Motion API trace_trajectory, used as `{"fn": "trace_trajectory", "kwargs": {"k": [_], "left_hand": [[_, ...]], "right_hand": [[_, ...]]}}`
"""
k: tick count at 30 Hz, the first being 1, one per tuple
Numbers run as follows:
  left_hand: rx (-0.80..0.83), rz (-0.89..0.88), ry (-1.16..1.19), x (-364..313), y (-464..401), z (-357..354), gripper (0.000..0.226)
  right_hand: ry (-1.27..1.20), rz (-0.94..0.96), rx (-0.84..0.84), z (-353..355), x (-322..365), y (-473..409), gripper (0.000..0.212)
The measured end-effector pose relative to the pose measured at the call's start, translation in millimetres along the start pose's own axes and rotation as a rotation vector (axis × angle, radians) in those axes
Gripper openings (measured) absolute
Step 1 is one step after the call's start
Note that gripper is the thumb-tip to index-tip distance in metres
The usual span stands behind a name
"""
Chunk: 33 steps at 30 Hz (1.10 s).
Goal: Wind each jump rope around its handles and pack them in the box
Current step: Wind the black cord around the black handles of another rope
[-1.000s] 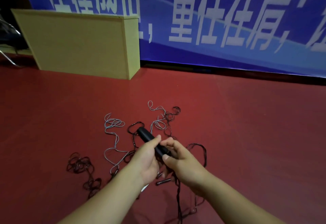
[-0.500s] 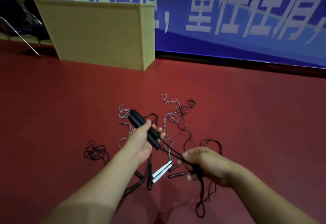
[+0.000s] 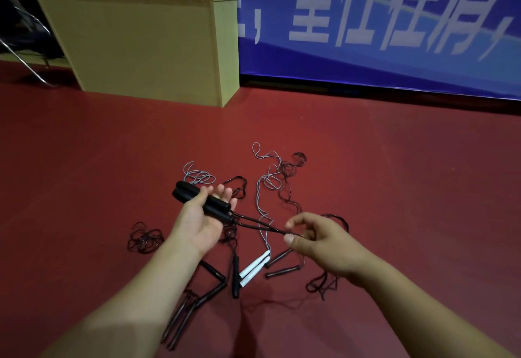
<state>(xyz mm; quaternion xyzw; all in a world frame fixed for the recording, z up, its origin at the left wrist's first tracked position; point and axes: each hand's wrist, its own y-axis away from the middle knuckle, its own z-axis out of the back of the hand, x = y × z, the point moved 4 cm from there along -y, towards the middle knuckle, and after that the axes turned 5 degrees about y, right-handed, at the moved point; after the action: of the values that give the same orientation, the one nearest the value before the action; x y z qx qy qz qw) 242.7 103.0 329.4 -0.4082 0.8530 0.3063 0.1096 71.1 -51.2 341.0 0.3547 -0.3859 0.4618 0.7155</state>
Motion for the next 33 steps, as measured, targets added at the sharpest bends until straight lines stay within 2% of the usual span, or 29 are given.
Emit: {"fn": "trace_trajectory", "kwargs": {"k": [4, 8, 16, 23, 28, 33], "left_hand": [[0.004, 0.003, 0.014, -2, 0, 0, 0.023], [0.002, 0.02, 0.025, -2, -2, 4, 0.023], [-0.001, 0.019, 0.048, -5, 0, 4, 0.026], [-0.063, 0.02, 0.065, -4, -2, 8, 0.023], [-0.092, -0.008, 0.118, -8, -4, 10, 0.023], [-0.1, -0.004, 0.115, -9, -7, 13, 0.024]], "right_hand": [[0.144, 0.095, -0.089, -1, 3, -2, 0.006], [0.283, 0.12, -0.16, -4, 1, -4, 0.018], [0.383, 0.023, -0.062, -8, -3, -3, 0.017], [0.422, 0.003, -0.139, -8, 1, -1, 0.022], [0.386, 0.021, -0.243, -3, 4, 0, 0.018], [0.37, -0.065, -0.16, -4, 1, -2, 0.017]]}}
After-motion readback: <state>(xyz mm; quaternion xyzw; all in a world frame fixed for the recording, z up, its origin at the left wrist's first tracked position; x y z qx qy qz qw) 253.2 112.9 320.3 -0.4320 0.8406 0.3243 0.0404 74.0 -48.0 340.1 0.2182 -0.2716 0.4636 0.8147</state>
